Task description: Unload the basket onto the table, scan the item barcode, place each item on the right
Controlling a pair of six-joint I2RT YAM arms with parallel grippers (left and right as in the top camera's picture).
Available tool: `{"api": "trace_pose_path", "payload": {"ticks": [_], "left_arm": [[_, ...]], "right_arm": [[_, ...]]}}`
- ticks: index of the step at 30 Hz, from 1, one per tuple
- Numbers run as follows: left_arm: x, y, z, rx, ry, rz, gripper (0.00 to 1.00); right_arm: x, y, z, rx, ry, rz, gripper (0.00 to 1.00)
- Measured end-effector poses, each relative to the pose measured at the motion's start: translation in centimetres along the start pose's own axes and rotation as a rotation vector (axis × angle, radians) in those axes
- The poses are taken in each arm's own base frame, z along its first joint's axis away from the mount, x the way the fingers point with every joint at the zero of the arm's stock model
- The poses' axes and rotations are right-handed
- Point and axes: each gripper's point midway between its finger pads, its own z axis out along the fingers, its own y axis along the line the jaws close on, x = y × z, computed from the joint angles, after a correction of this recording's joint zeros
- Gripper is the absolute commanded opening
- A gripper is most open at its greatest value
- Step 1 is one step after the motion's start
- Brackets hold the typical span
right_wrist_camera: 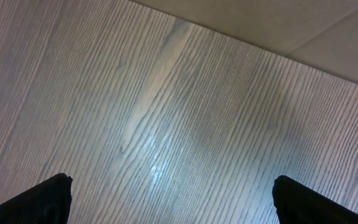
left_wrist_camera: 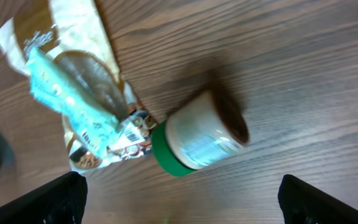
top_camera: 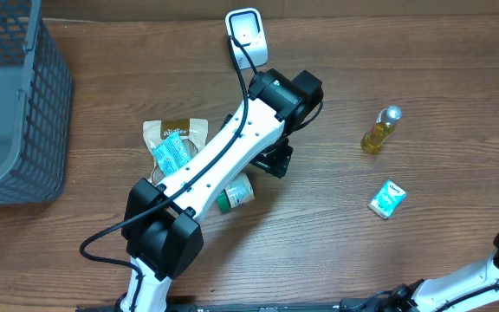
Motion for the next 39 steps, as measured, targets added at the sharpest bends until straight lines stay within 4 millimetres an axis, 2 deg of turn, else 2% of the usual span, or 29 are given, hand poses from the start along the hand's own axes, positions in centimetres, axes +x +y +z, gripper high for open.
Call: {"api": "trace_pose_path", "payload": {"ticks": [8,15,19,24,32,36,39], "left_arm": [[1.3,1.9,0.0,-0.078,0.054,-0.032,1.0],[1.6,2.4,0.6,-0.08,0.078,-0.038,1.0],[2.2,2.4,1.4,-0.025,0.134,0.022,1.0],[3.5,1.7,3.2,0.03,0.206,0.094,1.0],[5.1,0.5,8.1,0.054,0.269,0.105,0.99],[6.0,0.7,9.2,0.054,0.302,0.159,1.0],[5.5,0.3,10.0,0.065,0.271,0.176,0.99]], "right_arm": [[0.0,0.0,0.0,0.0,0.0,-0.001,1.0],[0.0,0.0,0.0,0.0,0.0,-0.001,1.0],[0.0,0.0,0.0,0.0,0.0,0.0,1.0],[0.0,0.0,0.0,0.0,0.0,-0.001,1.0],[0.0,0.0,0.0,0.0,0.0,0.0,1.0],[0.0,0.0,0.0,0.0,0.0,0.0,1.0],[0.0,0.0,0.0,0.0,0.0,-0.001,1.0]]}}
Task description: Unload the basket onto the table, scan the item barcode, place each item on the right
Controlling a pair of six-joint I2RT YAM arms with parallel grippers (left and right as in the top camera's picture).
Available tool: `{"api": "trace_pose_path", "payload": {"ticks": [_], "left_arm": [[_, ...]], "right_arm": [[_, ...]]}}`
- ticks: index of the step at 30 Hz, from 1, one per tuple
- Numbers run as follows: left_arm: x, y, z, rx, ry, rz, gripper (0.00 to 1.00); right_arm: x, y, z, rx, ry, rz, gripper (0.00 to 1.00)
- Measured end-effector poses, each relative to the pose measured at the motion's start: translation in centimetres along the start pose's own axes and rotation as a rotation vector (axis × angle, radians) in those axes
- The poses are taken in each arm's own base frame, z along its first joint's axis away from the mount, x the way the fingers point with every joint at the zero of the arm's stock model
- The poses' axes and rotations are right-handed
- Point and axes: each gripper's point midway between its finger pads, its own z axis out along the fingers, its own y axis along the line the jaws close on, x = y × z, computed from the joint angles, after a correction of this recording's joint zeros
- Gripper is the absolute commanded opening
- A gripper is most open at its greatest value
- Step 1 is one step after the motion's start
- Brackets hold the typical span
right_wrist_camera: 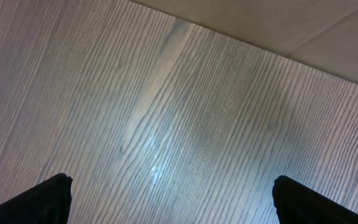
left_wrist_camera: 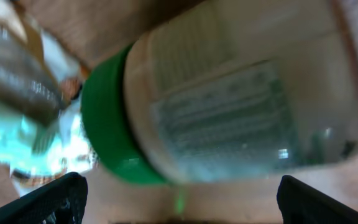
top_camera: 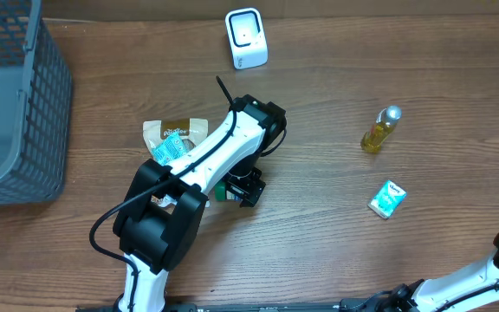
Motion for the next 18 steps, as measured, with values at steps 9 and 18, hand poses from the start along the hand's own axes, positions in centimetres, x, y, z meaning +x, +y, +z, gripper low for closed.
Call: {"api": "trace_pose_path", "payload": {"ticks": [9,18], "left_arm": [[-2.8,-2.6,0.7,0.133,-0.108,0.014,1.0],[-3.1,-3.3,0.6,0.173,-0.117,-0.004,0.95]], "right_arm": [[0.0,0.0,0.0,0.0,0.0,0.0,1.0],[0.0,0.0,0.0,0.0,0.0,0.001,1.0]]}}
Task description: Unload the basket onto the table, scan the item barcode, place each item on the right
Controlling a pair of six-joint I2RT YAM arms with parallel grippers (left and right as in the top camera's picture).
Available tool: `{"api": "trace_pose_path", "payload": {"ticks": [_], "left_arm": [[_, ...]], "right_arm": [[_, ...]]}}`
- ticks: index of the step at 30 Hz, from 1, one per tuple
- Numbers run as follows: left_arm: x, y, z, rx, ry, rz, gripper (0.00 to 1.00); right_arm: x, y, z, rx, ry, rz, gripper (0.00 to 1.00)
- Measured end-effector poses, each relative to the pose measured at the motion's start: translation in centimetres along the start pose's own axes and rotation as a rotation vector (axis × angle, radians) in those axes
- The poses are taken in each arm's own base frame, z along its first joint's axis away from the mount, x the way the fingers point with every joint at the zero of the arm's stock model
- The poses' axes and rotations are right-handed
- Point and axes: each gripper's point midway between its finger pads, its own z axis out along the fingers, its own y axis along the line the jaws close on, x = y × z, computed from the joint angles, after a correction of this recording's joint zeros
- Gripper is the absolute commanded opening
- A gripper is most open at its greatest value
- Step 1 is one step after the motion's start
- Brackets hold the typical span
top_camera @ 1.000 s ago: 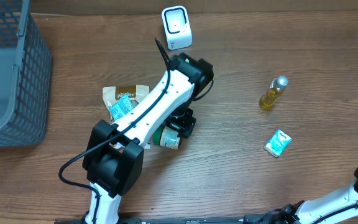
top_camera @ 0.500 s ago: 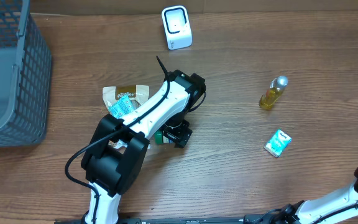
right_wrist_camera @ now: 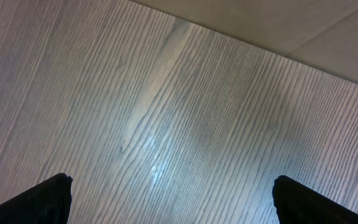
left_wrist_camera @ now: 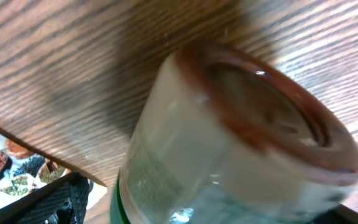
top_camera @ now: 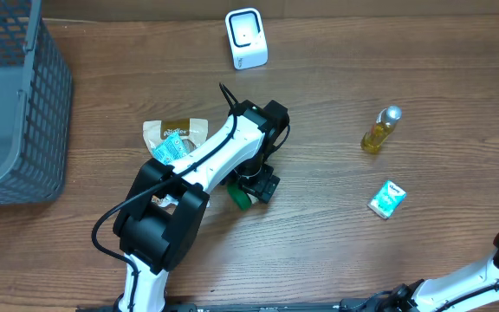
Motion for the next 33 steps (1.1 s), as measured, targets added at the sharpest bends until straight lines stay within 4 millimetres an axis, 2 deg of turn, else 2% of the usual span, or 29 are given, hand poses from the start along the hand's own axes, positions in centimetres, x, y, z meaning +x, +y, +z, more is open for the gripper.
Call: {"api": "trace_pose_path", "payload": {"ticks": [9,13,18,23,26,29,32,33], "left_arm": [[0.4,0.4,0.4,-0.039,0.013,0.013,0.93],[0.7,0.4,0.5,-0.041,0.023,0.013,0.84],[1.1,0.5,0.6,-0.046,0.037,0.017,0.82],[0.7,0.5,0.3,-0.045,0.006,0.021,0.88],[0.4,0.5,-1.8,-0.035,-0.068,0.021,0.91],[0.5,0.5,-5.7,-0.013,-0.194,0.019,0.91],[0.3,0.4,-8.7,0.008,-0.327,0.02,0.91],[0.2,0.4,-9.0,0.015,-0.366,0.02,0.91]], "right_arm": [[0.0,0.0,0.0,-0.001,0.0,-0.001,1.0],[0.0,0.0,0.0,0.0,0.0,-0.001,1.0],[0.0,0.0,0.0,-0.001,-0.001,0.0,1.0],[0.0,0.0,0.0,0.0,0.0,-0.001,1.0],[0.0,0.0,0.0,-0.001,-0.001,-0.001,1.0],[0.0,0.0,0.0,0.0,0.0,0.0,1.0],[0.0,0.0,0.0,0.0,0.0,0.0,1.0],[0.0,0.0,0.0,0.0,0.0,-0.001,1.0]]}}
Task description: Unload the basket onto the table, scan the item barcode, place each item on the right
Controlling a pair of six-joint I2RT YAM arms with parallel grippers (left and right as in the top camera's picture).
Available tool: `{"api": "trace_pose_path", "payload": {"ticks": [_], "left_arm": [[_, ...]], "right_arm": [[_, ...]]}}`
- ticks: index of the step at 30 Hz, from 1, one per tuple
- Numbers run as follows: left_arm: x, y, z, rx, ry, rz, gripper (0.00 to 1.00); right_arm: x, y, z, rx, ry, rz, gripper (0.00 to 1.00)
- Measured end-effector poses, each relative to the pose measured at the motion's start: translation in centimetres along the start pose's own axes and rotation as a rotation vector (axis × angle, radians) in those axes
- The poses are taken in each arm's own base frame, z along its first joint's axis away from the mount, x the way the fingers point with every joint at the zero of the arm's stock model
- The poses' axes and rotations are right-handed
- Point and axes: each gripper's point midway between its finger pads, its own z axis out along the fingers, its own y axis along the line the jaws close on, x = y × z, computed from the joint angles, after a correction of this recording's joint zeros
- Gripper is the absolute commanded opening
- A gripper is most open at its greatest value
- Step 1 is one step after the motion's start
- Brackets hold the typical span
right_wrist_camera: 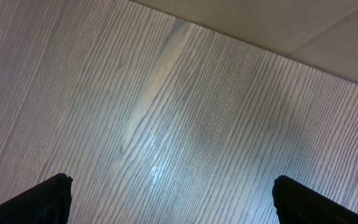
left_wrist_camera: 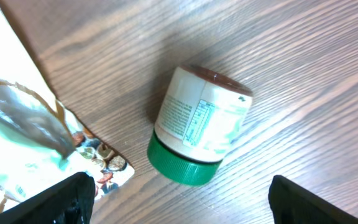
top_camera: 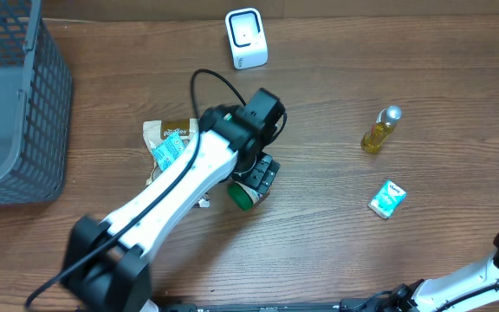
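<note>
A small jar (left_wrist_camera: pixel 202 124) with a white label and a green lid (left_wrist_camera: pixel 180 165) lies on its side on the wooden table, lid toward the camera. My left gripper (left_wrist_camera: pixel 179 211) hovers open just short of it, its fingertips (left_wrist_camera: pixel 61 198) wide apart and nothing between them. From overhead the jar (top_camera: pixel 243 195) lies under the left gripper (top_camera: pixel 260 176). The white scanner (top_camera: pixel 246 39) stands at the far edge. My right gripper (right_wrist_camera: pixel 173 199) is open over bare wood, off at the near right.
A snack packet (top_camera: pixel 173 141) lies just left of the jar, also seen in the left wrist view (left_wrist_camera: pixel 36 137). A yellow bottle (top_camera: pixel 379 130) and a small teal box (top_camera: pixel 386 199) lie to the right. A grey basket (top_camera: pixel 16 104) fills the far left.
My left gripper was pressed close to the jar's base, filling the wrist view. Now it stands farther back and the whole jar shows, lying free. The right arm is unchanged.
First my left gripper hung open above the jar, which lay beside the snack packet with its lid to the left. Then the gripper was down close on the jar. After that the jar lay turned, lid toward the table front, and now the gripper is backed off it.
</note>
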Motion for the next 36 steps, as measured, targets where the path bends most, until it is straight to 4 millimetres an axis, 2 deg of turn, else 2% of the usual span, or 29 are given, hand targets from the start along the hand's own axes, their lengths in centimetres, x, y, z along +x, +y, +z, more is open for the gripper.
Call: {"api": "trace_pose_path", "payload": {"ticks": [3,8,11,19,26,36], "left_arm": [[0.7,0.1,1.1,0.008,-0.053,-0.002,0.91],[4.9,0.5,6.6,-0.004,0.024,0.002,0.91],[6.1,0.7,8.0,-0.01,0.04,0.006,0.91],[3.5,0.8,8.1,-0.022,-0.071,0.034,0.89],[4.2,1.0,8.5,-0.03,-0.053,0.055,0.79],[4.4,1.1,8.5,-0.034,-0.046,0.083,0.79]], "right_arm": [[0.0,0.0,0.0,-0.001,-0.001,0.0,1.0],[0.0,0.0,0.0,-0.001,-0.001,0.001,1.0],[0.0,0.0,0.0,-0.001,-0.001,0.0,1.0],[0.0,0.0,0.0,-0.001,-0.001,0.0,1.0],[0.0,0.0,0.0,0.0,0.0,0.0,1.0],[0.0,0.0,0.0,-0.001,-0.001,0.0,1.0]]}}
